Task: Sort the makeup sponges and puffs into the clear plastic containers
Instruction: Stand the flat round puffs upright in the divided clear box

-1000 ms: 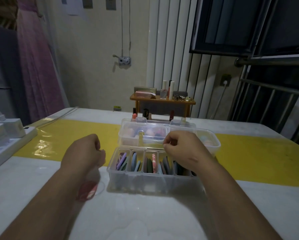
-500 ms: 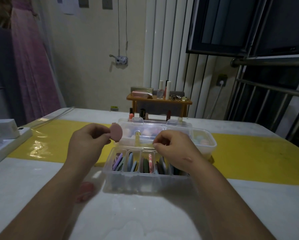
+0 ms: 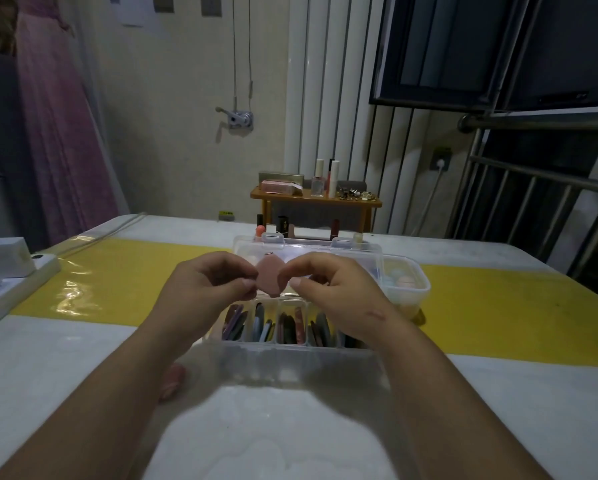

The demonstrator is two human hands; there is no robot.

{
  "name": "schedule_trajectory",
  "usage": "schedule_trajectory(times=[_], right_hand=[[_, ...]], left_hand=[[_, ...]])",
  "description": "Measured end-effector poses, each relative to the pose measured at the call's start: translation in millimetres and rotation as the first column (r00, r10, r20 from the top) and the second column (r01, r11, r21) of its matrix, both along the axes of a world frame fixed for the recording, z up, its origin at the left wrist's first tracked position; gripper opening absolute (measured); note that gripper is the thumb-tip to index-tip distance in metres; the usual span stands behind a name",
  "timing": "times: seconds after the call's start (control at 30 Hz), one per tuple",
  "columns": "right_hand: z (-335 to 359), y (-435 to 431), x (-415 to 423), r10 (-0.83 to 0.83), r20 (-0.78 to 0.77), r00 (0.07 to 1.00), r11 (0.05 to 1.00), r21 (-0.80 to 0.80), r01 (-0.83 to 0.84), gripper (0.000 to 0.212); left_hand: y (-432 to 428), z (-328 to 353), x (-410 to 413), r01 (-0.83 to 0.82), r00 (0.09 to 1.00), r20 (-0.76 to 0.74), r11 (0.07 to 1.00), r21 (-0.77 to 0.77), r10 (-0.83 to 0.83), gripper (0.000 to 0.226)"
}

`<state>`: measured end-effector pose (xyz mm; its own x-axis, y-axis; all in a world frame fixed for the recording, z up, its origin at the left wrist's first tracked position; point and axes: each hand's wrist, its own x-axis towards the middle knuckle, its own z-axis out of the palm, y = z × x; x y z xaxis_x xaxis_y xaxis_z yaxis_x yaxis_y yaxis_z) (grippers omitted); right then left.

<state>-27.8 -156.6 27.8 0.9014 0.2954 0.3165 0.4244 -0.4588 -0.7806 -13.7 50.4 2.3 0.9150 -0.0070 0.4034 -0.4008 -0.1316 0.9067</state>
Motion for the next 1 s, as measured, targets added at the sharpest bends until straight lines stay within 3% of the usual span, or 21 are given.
schedule_trajectory(times=[0.2,0.47,0.6,1.0], right_hand=[[9,-20,5,-0.14,0.011,0.99,0.987,0.075,0.139,0.013],[17,-50,8,-0.424,0.024,0.905,0.899,-0.111,0.424,0.009],[19,-54,8,-0.507,0.004,0.862,0.841,-0.215,0.496,0.005],[21,-52,3,-0.531,-0.093,0.842,0.738,-0.54,0.406,0.011]], left_hand=[[4,-1,0,-0.032,0.999,0.019,0.999,0.029,0.031,0.026],[9,-3,3,-0.123,0.992,0.026,0.989,0.087,0.121,0.01],[14,-4,6,-0.153,0.988,0.03,0.985,0.081,0.151,0.02],[19,-6,10,-0.176,0.984,-0.011,0.982,0.069,0.177,0.021]])
